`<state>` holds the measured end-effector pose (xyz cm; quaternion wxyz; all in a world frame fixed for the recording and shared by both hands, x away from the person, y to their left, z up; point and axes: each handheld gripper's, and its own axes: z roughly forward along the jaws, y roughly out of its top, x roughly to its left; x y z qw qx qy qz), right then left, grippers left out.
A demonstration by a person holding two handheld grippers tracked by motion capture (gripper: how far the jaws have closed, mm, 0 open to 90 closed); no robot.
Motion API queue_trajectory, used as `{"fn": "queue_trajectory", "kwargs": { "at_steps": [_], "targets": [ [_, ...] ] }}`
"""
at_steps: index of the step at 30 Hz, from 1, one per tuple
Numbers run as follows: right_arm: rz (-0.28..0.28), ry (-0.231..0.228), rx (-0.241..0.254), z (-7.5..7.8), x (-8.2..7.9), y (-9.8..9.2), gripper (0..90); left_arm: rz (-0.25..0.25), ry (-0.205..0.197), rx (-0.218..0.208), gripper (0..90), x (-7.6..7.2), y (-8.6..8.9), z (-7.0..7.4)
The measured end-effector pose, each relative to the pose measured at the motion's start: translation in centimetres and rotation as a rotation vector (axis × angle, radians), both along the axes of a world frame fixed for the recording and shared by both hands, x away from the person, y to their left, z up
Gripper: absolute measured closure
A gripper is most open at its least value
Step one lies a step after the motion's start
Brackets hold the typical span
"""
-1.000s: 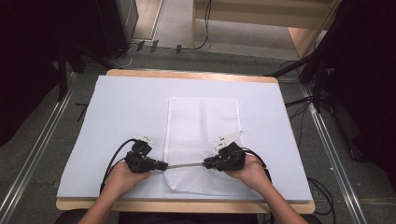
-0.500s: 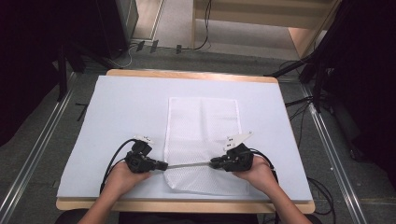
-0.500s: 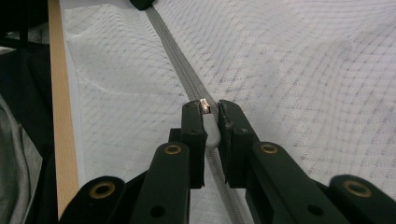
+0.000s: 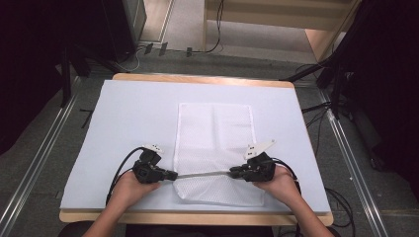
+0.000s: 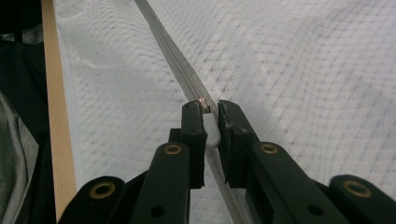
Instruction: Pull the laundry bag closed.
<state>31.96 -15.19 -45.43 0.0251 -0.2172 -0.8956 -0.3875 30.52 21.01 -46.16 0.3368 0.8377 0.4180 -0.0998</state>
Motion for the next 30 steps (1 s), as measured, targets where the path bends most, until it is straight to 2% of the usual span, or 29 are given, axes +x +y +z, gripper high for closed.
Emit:
{"fn": "queue_trajectory", "kwargs": {
  "at_steps": [14,21,30],
  "targets": [
    [-0.032,0.011,0.012,0.1,-0.1,-1.8,83.0,0.004,-0.001,0.001,90.0,0.0,0.0,0.0],
    [-0.022,0.01,0.014,0.2,-0.1,-2.0,83.0,0.0,-0.006,0.005,90.0,-0.1,0.0,0.0],
    [-0.052,0.016,0.021,0.2,-0.2,-3.3,82.9,0.0,-0.007,0.009,90.0,-0.1,-0.1,0.1]
  ]
}}
